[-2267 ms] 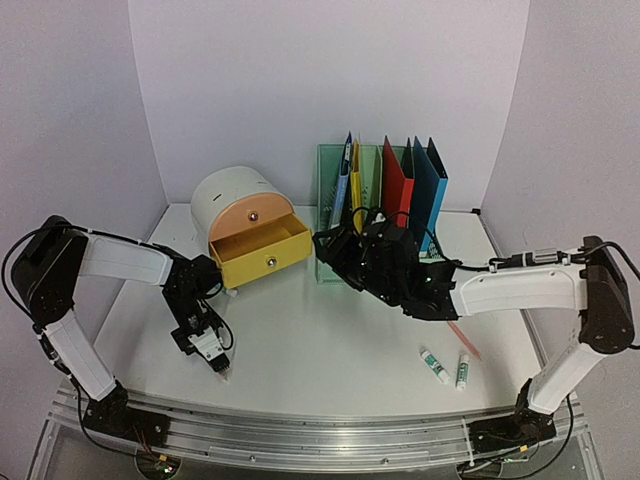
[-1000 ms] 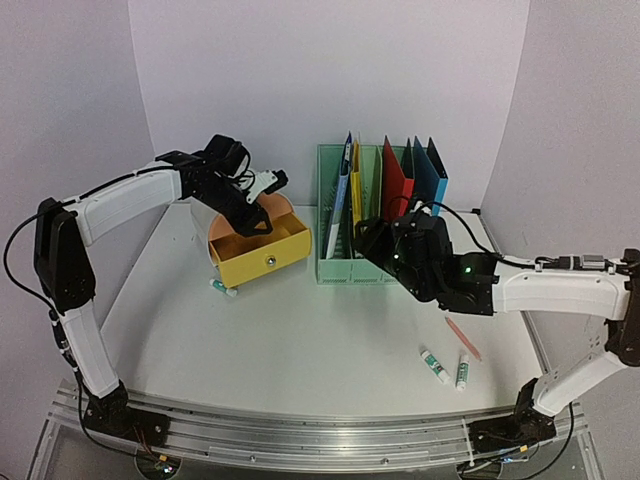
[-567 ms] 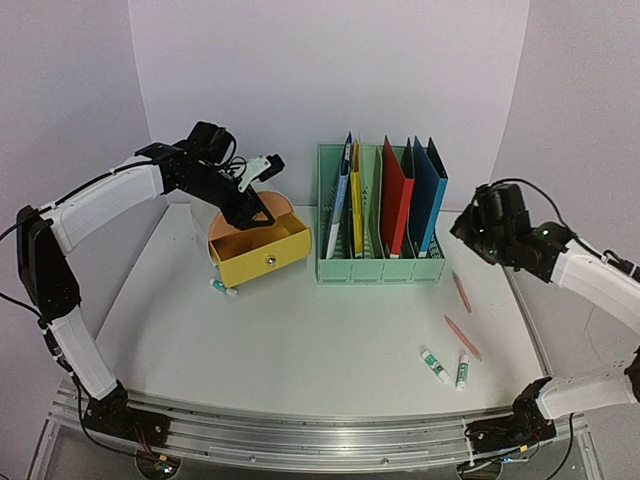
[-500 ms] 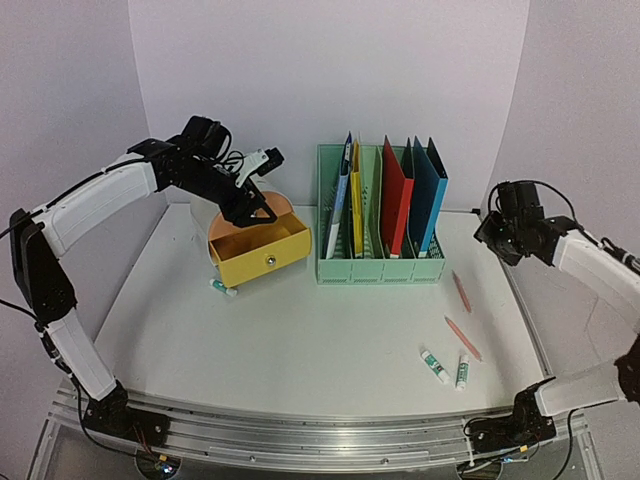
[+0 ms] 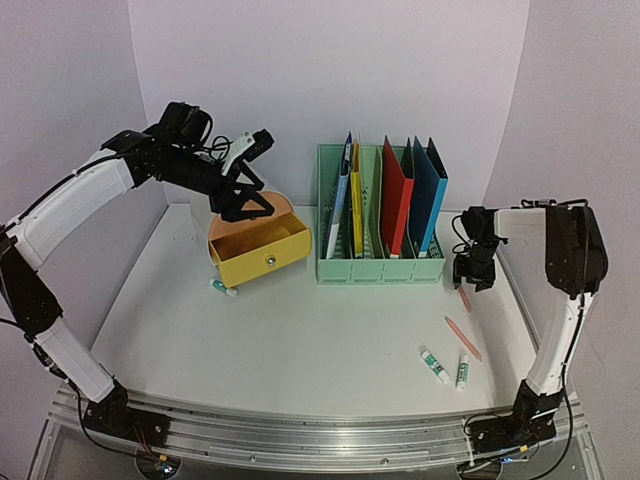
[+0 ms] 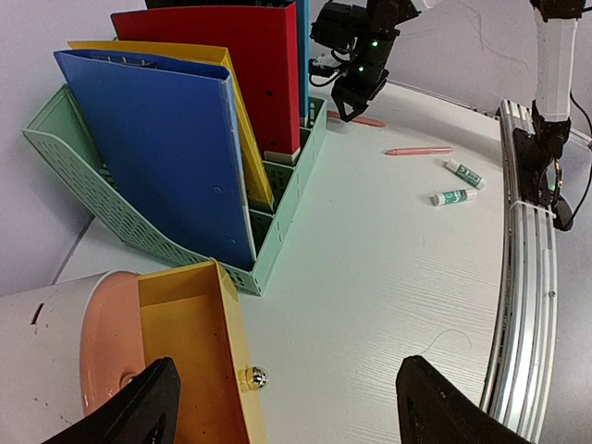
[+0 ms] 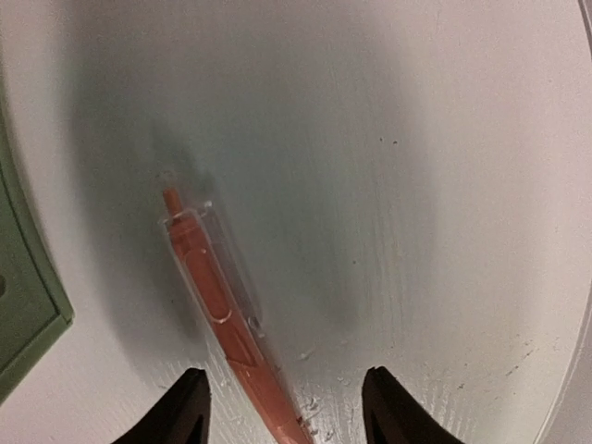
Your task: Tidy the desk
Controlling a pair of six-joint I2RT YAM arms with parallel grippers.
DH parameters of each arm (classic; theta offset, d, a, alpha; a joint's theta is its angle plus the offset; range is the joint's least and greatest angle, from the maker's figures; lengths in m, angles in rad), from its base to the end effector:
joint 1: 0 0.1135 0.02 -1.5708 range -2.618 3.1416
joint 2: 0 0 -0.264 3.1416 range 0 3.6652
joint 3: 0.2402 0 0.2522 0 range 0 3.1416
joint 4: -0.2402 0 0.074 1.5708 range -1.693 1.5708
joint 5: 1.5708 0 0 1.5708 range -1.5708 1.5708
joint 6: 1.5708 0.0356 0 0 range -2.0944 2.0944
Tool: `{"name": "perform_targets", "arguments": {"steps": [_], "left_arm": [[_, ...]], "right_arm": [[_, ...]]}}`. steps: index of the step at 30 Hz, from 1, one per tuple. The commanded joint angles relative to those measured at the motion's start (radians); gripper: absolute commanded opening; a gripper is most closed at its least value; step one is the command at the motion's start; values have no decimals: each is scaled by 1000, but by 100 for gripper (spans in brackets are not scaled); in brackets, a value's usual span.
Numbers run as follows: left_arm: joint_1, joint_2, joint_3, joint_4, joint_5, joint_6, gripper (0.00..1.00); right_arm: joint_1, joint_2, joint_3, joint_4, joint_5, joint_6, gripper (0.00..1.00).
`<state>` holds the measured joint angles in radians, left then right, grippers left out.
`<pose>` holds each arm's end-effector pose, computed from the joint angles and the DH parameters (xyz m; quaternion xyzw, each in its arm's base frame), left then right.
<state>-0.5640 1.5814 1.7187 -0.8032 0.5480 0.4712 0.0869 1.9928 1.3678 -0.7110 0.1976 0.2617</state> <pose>0.2769 -0.1971 0.4060 0.5312 0.6939 -0.2626 0.4091 0.3864 0.0266 0.1538 0.0978 0.9835 -0.0763 0.1318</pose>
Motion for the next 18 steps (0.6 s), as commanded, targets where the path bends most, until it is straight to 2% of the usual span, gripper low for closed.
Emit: {"name": "perform_targets", "arguments": {"steps": [1,4,8,9,15,18], "left_arm": [[1,-44,-7,-4,4,16,81],[1,-44,-3,-5,-3,17,80],[1,-56,2,6,19,14,81],[1,-62,2,13,26,10,81],[3,-150,-61,120,172,-71,80],[2,-226,-147,260,259,-164,80]], "right_arm": [[-12,60,7,-37,-44,-47,47],[-13,65,-34,-27,-23,-45,32],[-12,20,-39,-25,10,-52,3],[-12,-3,-28,-27,26,-48,0],[17,-257,119,-41,73,12,0],[141,-434,185,44,152,55,0]]}}
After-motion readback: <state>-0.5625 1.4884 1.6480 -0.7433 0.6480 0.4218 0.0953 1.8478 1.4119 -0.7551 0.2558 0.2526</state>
